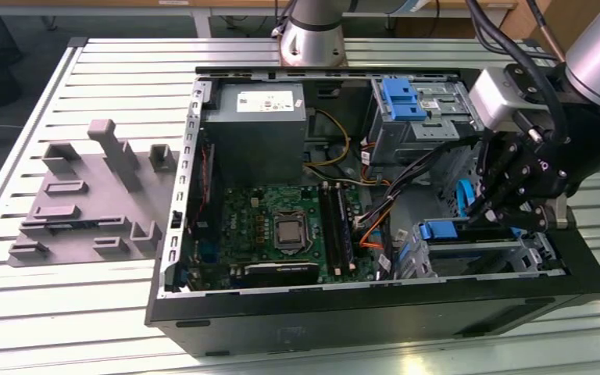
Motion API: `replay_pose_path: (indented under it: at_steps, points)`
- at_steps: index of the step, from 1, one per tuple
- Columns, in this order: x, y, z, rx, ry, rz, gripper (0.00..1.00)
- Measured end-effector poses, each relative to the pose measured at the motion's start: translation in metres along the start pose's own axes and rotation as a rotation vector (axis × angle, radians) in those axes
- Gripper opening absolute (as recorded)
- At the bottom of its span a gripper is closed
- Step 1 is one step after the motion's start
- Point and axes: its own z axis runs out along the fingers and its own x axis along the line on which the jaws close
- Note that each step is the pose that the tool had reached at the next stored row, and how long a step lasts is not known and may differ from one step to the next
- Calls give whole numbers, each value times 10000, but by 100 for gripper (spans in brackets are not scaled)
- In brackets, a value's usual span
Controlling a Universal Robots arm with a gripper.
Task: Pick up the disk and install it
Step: 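Insert the second disk wire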
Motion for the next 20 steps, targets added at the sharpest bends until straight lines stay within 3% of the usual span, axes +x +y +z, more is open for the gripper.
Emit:
replay_pose_path:
  at_steps: [15, 16, 20]
  points:
    - [-1, -11, 72, 0, -29, -3, 17]
    - [0, -10, 69, -1, -24, -3, 23]
    - [0, -3, -18, 0, -18, -2, 23]
